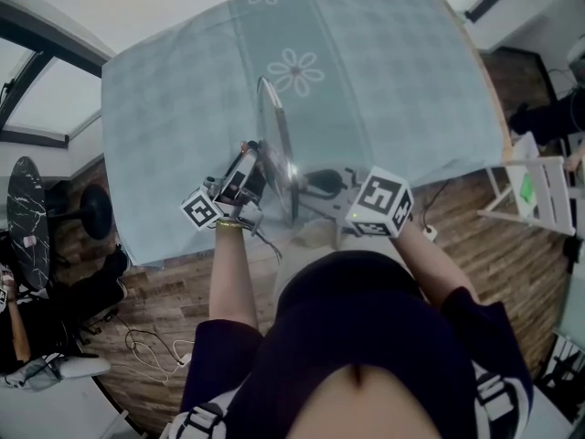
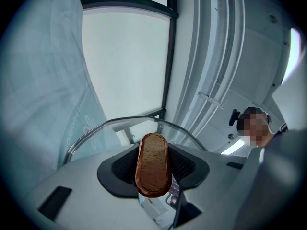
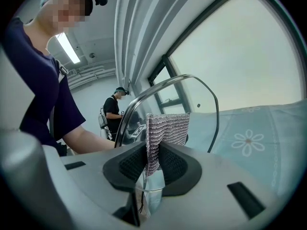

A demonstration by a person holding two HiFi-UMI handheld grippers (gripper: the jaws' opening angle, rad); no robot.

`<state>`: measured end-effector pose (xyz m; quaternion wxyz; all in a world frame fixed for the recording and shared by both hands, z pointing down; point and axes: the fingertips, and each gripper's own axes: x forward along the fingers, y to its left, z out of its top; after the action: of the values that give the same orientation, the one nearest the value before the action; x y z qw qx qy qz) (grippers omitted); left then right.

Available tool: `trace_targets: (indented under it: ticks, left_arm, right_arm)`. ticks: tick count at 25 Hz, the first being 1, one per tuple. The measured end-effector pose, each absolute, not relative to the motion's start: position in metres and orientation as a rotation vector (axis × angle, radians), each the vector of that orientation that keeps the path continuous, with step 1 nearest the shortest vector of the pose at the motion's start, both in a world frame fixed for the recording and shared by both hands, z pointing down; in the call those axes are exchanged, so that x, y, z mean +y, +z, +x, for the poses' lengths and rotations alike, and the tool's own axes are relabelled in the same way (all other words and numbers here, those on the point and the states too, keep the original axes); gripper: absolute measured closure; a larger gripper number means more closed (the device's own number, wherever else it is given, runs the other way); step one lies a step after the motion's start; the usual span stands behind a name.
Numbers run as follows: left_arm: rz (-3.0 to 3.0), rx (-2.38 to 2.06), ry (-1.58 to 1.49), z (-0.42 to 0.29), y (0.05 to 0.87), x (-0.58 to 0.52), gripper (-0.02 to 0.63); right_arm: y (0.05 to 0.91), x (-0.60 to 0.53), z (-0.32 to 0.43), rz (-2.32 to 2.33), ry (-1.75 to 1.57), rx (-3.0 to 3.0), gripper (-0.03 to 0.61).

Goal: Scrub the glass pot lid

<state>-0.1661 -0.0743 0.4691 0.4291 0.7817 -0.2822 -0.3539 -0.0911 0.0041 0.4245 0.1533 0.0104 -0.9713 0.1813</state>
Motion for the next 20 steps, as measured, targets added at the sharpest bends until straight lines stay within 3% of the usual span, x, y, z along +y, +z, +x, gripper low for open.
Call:
trace_targets:
  ticks: [20]
  left_arm:
    - [1.930,-0.697,-0.920,-0.169,0.469,-0.075,0.446]
  right_arm:
    - [0.442,0.057,-0.069,-0.260,0.473,-2.728,0.500]
